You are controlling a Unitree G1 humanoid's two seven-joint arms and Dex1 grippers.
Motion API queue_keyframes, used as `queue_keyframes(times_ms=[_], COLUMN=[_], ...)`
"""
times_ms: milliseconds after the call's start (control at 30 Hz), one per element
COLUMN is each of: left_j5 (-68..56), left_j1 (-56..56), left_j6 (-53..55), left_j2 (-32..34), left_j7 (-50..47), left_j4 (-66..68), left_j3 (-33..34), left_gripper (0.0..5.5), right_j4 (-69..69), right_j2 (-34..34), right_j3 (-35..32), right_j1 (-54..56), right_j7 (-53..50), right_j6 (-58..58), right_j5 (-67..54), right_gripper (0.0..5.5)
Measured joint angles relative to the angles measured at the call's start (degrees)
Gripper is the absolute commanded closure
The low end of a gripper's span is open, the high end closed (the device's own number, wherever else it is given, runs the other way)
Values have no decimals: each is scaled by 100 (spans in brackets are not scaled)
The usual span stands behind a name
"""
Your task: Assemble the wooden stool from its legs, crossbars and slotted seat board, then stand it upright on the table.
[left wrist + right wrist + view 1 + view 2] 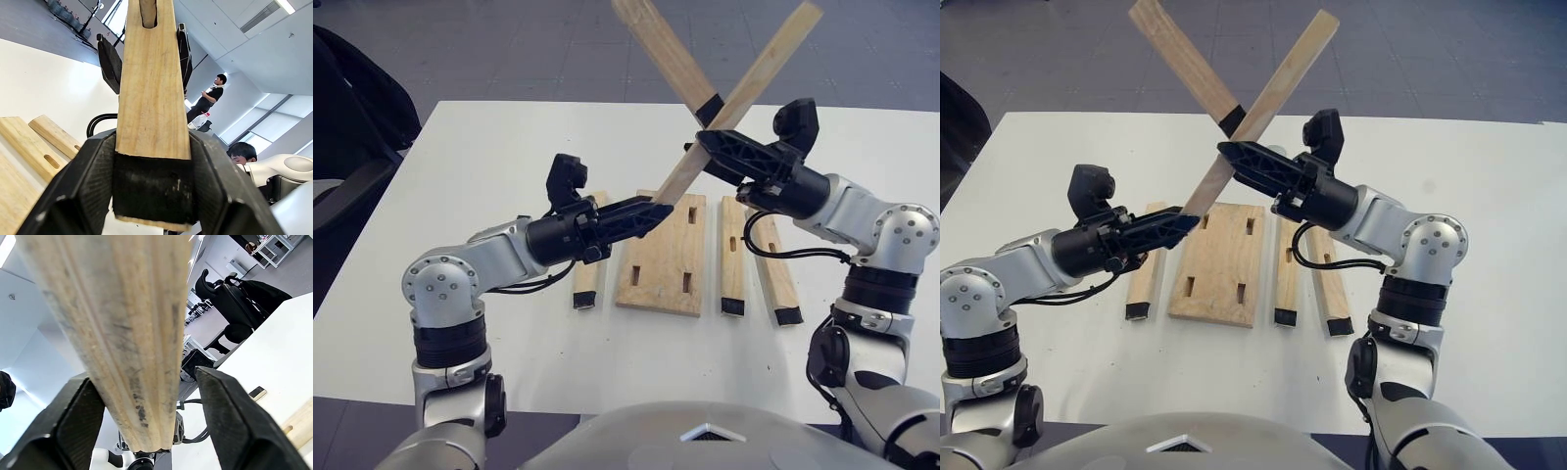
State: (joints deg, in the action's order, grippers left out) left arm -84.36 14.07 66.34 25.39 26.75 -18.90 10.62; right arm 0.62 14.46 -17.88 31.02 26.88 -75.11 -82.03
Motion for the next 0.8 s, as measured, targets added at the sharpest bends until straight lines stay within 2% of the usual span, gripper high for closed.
queue_keyframes(times_ms=[100, 400, 433, 667, 800], left_j5=[2, -4, 15, 485, 1454], left_j1=[-4, 4, 11, -108, -583], left_j6=[-25, -37, -37, -172, -574], left_j2=[41, 117, 122, 428, 1027], left_j7=[6, 281, 334, 762, 1343], left_j4=[13, 306, 347, 269, 322], left_j3=[-36, -97, -97, -185, -189], left_gripper=[343, 343, 304, 197, 194], right_j4=[-4, -12, -12, 8, 271], right_j2=[45, 166, 169, 229, 556], right_j3=[53, 183, 187, 169, 242], right_j1=[-3, -7, -7, -7, 12], right_j7=[59, 70, 63, 42, 402], right_j6=[19, 60, 60, 230, 820], right_j5=[-34, -33, -35, -25, 809], right_gripper=[348, 348, 348, 348, 348])
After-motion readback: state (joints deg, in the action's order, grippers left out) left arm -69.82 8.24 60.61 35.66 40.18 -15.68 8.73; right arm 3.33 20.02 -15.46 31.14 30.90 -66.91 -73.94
